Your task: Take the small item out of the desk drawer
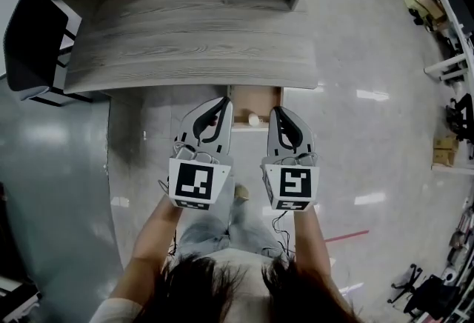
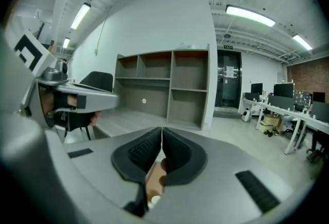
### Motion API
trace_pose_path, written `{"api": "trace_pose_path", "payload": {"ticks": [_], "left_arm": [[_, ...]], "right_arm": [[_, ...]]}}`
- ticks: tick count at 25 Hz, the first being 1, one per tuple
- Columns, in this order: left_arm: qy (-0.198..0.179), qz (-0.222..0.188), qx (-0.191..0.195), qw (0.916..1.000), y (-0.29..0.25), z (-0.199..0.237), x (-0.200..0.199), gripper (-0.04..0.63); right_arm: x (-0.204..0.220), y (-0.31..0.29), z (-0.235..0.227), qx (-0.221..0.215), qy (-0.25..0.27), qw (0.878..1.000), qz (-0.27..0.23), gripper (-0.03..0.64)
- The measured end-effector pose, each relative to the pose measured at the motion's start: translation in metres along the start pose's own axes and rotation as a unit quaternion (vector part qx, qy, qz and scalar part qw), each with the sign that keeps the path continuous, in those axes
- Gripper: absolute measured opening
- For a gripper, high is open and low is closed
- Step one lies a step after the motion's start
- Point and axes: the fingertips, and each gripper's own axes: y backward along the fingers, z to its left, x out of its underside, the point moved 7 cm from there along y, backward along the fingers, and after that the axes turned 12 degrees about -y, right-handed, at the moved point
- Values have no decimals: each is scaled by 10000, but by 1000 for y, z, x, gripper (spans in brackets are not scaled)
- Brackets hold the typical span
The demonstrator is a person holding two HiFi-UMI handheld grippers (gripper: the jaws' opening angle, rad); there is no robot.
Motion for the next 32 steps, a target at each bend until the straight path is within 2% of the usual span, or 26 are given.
{"api": "trace_pose_path", "payload": {"ticks": [8, 16, 32], "left_arm": [[124, 21, 233, 9997, -30, 3, 42, 12], [181, 127, 321, 9992, -56, 1, 84, 12], [342, 416, 280, 9982, -93, 9, 168, 12]], "right_arm": [[48, -37, -12, 129, -33, 9984, 546, 28], [89, -63, -14, 27, 94, 9953, 968, 29], [166, -117, -21, -23, 49, 9855, 1698, 31]]}}
